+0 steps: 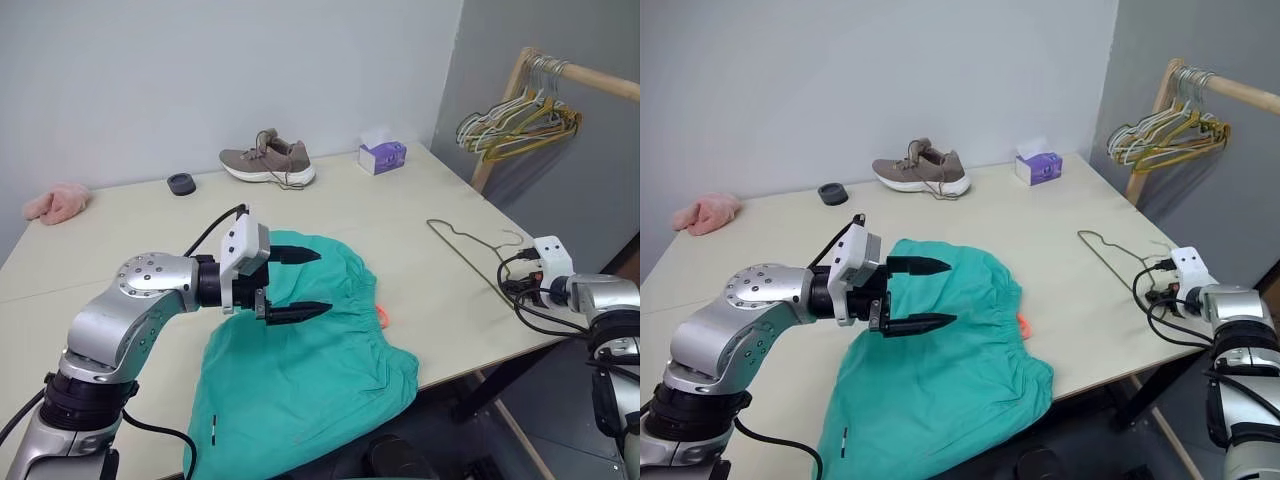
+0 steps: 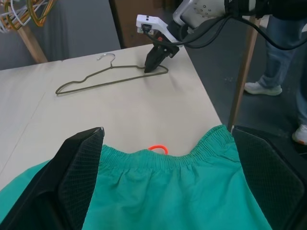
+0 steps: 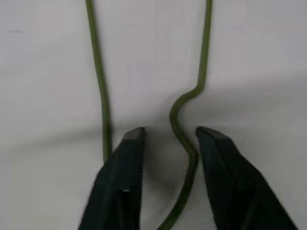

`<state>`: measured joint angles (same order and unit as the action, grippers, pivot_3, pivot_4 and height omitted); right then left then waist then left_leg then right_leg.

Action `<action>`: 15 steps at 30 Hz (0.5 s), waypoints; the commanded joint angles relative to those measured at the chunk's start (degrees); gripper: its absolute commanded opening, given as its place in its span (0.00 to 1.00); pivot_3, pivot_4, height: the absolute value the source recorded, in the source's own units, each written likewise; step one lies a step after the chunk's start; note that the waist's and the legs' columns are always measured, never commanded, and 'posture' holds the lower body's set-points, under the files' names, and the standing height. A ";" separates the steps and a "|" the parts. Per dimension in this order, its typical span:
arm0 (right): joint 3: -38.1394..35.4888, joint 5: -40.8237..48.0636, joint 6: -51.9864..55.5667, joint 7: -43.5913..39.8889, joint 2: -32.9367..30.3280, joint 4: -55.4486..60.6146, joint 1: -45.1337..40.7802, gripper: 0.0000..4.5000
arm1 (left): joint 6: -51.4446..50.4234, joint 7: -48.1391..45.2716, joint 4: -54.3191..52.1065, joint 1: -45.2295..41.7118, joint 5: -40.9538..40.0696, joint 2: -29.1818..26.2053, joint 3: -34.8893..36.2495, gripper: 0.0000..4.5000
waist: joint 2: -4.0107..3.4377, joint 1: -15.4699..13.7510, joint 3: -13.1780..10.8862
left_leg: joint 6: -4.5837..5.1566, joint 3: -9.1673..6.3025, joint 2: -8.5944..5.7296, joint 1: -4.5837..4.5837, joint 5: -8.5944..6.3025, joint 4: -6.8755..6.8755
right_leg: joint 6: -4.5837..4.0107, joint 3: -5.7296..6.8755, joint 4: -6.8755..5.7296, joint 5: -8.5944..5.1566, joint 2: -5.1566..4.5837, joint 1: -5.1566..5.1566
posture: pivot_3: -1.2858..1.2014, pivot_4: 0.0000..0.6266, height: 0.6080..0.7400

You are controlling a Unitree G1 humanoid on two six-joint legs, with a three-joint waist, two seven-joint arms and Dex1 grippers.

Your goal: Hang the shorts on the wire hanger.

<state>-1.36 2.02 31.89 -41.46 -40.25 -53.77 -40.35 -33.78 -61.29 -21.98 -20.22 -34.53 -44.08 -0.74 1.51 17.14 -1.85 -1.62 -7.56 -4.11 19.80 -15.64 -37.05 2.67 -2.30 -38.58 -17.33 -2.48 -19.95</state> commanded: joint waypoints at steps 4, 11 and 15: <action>3.07 -3.54 -5.38 2.02 0.69 3.07 4.67 0.01 | -1.34 1.48 -1.59 0.81 -1.18 -1.05 2.56 1.00 | 0.36 -0.47 0.31 | 0.00 -0.03 -0.01 -0.01 0.00 -0.03 | 0.03 0.00 0.09 0.03 0.00 0.07 | 0.40 0.00 1.00; 3.76 -5.27 -13.41 2.02 -1.34 16.47 7.71 0.01 | -0.39 6.11 4.56 0.02 2.08 -0.53 4.84 1.00 | -0.19 -0.83 -0.02 | 0.02 0.00 -0.02 -0.01 -0.01 -0.01 | 0.17 -0.09 0.56 0.27 0.01 0.21 | 0.40 0.00 1.00; 7.86 -9.02 -25.83 -2.23 -5.20 29.09 11.54 0.01 | 1.50 8.51 11.87 -2.47 5.00 -1.07 6.82 1.00 | -0.83 -0.94 -0.42 | 0.02 0.02 -0.03 0.18 -0.01 0.03 | 0.19 -0.09 0.52 0.27 0.00 -0.06 | 0.39 0.00 1.00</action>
<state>5.61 -5.76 12.22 -41.72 -43.51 -31.50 -28.35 -34.10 -53.70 -11.84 -20.81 -30.42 -44.47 3.35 0.68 16.20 -2.27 -1.60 -7.54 -4.14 20.01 -15.65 -36.98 2.87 -2.40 -38.08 -17.07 -2.49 -20.07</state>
